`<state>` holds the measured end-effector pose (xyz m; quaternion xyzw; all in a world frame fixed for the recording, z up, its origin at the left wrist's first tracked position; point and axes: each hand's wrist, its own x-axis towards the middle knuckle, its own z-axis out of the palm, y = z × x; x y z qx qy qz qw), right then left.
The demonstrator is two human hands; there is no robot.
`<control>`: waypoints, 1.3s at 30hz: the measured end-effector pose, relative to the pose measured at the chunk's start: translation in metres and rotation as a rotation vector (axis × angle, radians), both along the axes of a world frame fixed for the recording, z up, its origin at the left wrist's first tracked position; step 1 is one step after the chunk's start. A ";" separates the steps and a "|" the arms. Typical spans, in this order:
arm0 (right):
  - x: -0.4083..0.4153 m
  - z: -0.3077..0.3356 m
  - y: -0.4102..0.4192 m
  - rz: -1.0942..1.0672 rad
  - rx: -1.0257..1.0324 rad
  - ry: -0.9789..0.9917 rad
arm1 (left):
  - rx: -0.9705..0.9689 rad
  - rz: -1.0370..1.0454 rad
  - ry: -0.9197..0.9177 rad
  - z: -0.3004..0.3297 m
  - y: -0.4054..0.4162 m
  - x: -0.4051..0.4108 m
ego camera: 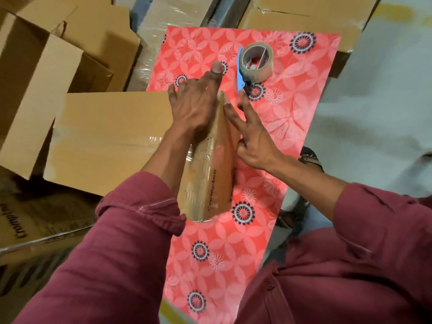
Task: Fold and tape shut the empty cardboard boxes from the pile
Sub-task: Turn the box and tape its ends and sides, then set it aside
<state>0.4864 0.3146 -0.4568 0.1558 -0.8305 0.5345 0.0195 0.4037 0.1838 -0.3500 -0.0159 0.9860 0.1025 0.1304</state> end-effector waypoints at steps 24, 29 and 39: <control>-0.098 0.037 0.027 0.158 -0.387 -0.557 | 0.296 0.081 -0.048 0.003 -0.006 -0.007; -0.100 0.027 0.029 0.210 -0.385 -0.435 | 0.362 0.132 -0.062 0.005 -0.003 -0.006; -0.117 0.014 0.039 0.419 -0.449 -0.490 | 0.347 0.145 -0.049 0.003 -0.001 -0.004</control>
